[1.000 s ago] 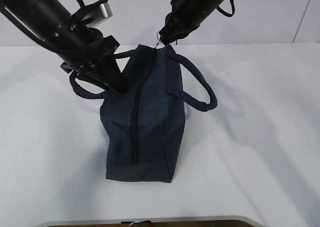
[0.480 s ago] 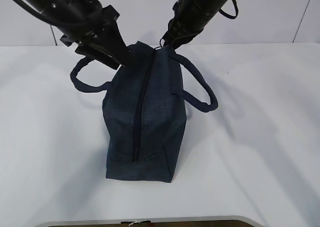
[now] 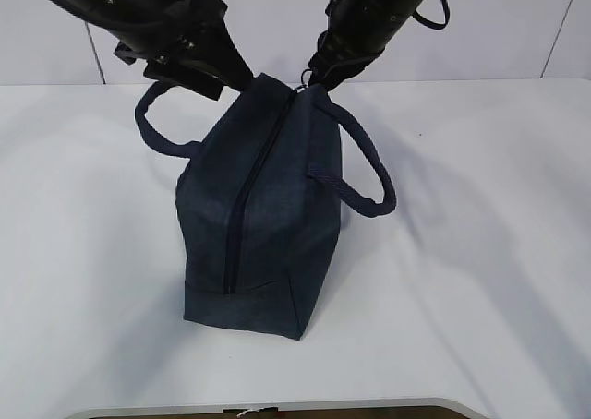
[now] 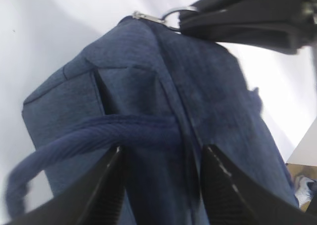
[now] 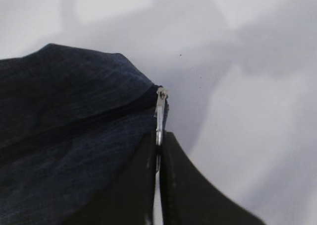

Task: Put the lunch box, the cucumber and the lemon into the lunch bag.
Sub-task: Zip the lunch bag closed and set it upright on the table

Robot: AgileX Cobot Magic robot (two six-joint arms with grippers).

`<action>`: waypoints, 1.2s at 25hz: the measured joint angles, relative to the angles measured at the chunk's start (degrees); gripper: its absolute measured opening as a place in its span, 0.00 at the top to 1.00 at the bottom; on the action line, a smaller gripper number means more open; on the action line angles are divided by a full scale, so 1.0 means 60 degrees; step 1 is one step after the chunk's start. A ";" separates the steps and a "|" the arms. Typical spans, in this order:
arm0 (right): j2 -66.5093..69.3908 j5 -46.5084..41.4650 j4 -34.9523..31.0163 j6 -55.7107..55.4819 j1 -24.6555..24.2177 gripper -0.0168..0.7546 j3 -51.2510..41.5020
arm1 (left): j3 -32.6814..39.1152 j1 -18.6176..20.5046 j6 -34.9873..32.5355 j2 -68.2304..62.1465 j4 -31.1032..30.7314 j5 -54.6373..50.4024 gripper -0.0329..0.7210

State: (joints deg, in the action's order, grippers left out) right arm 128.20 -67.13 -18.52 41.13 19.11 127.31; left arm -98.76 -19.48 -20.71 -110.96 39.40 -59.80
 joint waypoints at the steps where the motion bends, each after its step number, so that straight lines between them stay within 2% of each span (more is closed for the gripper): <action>1: 0.0000 -0.0039 0.0000 0.0000 -0.0019 0.97 0.0000 | 0.0000 0.0000 0.0000 0.0000 0.0079 0.0062 0.47; 13: 0.0000 -0.0422 -0.0093 -0.0157 -0.0019 0.97 0.0000 | -0.0660 0.0000 -0.0201 -0.1209 0.0775 -0.0070 0.49; 15: 0.0000 -0.0456 -0.0093 -0.0157 -0.0019 0.97 0.0000 | -0.0727 0.0000 -0.0242 -0.1276 0.0812 -0.0125 0.54; 21: 0.0000 -0.0456 -0.0131 -0.0157 -0.0019 0.97 0.0000 | -0.0734 0.0000 -0.0658 -0.1290 0.0819 -0.0412 0.91; 23: 0.0000 -0.0456 -0.0131 -0.0157 -0.0019 0.97 0.0000 | -0.0734 0.0000 -0.0698 -0.1290 0.0819 -0.0547 0.94; 30: 0.0000 0.0085 0.0237 -0.0157 -0.0019 0.97 0.0000 | -0.0787 0.0000 -0.0748 -0.1290 0.0819 -0.1204 0.95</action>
State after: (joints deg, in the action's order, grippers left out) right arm 128.20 -66.62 -17.10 40.19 19.00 127.31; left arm -103.48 -19.48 -25.19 -118.70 44.32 -67.03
